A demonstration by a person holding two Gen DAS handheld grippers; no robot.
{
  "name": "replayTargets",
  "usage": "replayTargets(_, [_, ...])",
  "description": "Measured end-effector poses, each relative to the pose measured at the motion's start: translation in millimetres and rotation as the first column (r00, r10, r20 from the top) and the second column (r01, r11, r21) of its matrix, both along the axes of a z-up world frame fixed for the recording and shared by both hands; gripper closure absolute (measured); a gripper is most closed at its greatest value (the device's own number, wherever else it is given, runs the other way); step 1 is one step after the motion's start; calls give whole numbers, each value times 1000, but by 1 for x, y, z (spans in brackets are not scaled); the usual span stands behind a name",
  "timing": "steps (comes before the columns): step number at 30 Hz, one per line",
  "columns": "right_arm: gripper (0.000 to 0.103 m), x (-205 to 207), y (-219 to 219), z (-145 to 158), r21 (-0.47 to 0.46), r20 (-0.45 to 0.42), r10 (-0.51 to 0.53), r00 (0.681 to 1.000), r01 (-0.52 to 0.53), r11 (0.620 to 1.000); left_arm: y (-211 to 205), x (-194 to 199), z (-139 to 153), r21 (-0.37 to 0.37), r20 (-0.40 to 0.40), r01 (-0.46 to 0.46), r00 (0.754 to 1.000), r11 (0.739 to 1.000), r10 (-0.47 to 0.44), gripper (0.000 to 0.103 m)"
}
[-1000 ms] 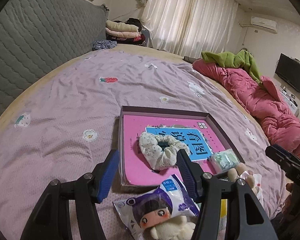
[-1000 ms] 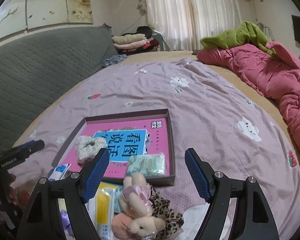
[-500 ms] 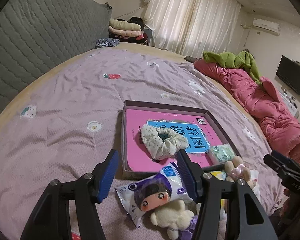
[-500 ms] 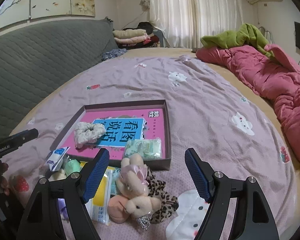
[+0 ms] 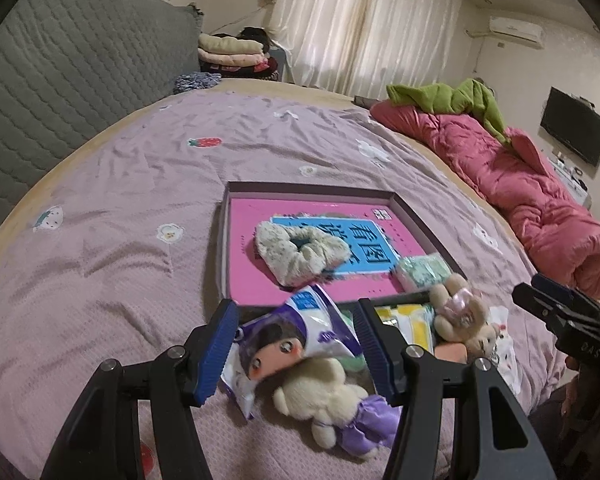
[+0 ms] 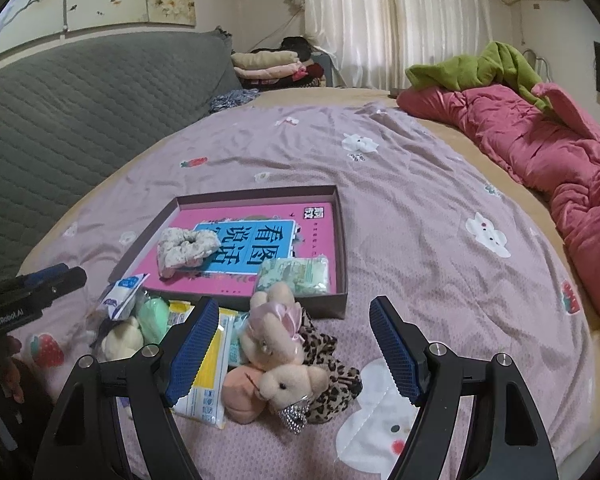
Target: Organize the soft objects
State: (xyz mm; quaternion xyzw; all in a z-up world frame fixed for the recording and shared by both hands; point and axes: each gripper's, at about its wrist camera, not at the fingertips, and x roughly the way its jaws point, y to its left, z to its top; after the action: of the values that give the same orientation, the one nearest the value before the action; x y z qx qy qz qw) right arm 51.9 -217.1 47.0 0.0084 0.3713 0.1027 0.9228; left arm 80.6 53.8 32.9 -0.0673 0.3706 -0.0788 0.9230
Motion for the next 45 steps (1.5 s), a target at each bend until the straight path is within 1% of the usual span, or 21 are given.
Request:
replayTargets(3, [24, -3, 3, -1, -5, -3, 11, 1000, -11, 1000, -6, -5, -1, 17, -4, 14, 1000, 1000, -14, 43])
replayTargets(8, [24, -8, 11, -3, -30, -8, 32, 999, -32, 999, -8, -11, -3, 23, -14, 22, 1000, 999, -22, 43])
replayTargets(14, [24, -14, 17, -7, -24, -26, 51, 998, -52, 998, -11, -18, -4, 26, -18, 29, 999, 999, -29, 43])
replayTargets(23, [24, -29, 16, -15, -36, -62, 43, 997, -45, 998, -12, -27, -5, 27, -28, 35, 999, 999, -34, 43])
replayTargets(36, [24, -39, 13, -24, -37, -105, 32, 994, -36, 999, -26, -43, -11, 59, -50, 77, 996, 995, -75, 43])
replayTargets(40, [24, -32, 9, -36, -12, -161, 25, 987, -27, 1000, -27, -39, -18, 65, -64, 81, 995, 995, -77, 43])
replayTargets(45, [24, -21, 3, -50, 4, -212, -6, 977, 7, 1000, -26, -33, -24, 53, -73, 78, 995, 996, -74, 43])
